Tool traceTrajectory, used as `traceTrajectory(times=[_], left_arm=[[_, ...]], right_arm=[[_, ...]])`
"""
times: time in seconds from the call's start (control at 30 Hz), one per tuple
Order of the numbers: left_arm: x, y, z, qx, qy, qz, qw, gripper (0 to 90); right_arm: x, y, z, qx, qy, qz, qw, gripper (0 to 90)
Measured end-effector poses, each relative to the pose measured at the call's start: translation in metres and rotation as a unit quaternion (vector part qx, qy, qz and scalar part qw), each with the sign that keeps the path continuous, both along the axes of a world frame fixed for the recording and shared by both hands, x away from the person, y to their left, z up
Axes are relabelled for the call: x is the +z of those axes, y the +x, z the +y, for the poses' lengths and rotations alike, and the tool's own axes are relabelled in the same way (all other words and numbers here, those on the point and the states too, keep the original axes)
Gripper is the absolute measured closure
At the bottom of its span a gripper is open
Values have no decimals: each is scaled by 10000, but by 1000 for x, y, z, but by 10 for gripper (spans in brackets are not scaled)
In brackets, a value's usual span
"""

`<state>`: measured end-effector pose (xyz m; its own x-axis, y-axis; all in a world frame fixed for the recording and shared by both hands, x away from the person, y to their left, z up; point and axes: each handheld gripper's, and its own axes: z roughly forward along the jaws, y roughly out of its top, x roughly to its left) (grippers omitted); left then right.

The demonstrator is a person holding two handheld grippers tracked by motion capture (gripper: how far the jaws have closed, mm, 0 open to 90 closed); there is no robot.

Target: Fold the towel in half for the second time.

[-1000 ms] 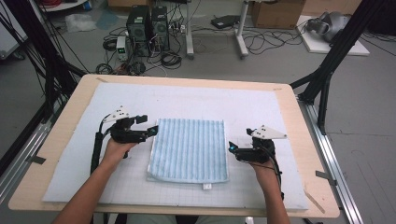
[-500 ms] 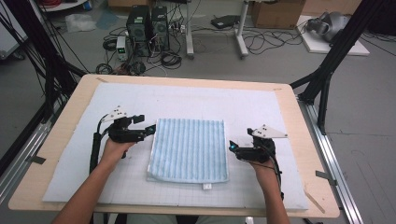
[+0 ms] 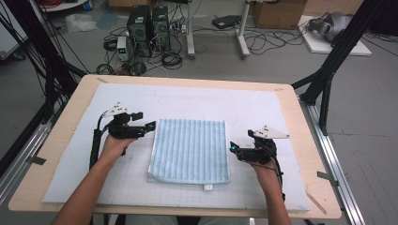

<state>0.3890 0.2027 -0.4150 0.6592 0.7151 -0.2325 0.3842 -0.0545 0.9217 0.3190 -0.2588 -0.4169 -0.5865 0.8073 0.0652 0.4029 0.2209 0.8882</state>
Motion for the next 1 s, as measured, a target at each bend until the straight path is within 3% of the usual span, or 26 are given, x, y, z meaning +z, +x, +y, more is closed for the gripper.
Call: traceTrajectory(times=[0.13, 0.3, 0.4, 0.47, 0.63, 0.73, 0.87, 0.93, 1.0], left_arm=[[4, 12, -7, -43, 176, 39, 9998, 186], [2, 29, -13, 0, 418, 245, 9988, 215], [-5, 37, -14, 137, 683, 338, 9970, 302], [-10, 41, -13, 143, 733, 492, 9960, 320], [-23, 49, -11, 184, 914, 649, 9935, 387], [-28, 52, -15, 43, 953, 700, 9930, 452], [-30, 57, -25, -114, 1151, 734, 9906, 485], [-31, 59, -30, -177, 1320, 711, 9885, 510], [-34, 59, -35, -263, 1525, 760, 9850, 543]], right_arm=[[-1, 1, -1, 17, 38, 24, 10000, 111], [-1, 1, -1, 14, 77, 76, 9999, 112], [-2, 2, 0, 21, 63, 89, 9999, 112], [-2, 2, 0, 21, 57, 107, 9999, 112], [-4, 5, 1, 2, 39, 132, 9999, 112], [-5, 6, 3, 11, 28, 169, 9999, 112], [-6, 7, 3, 21, -2, 184, 9998, 112], [-6, 7, 4, 15, -3, 197, 9998, 112], [-7, 7, 4, 11, -13, 214, 9998, 112]])
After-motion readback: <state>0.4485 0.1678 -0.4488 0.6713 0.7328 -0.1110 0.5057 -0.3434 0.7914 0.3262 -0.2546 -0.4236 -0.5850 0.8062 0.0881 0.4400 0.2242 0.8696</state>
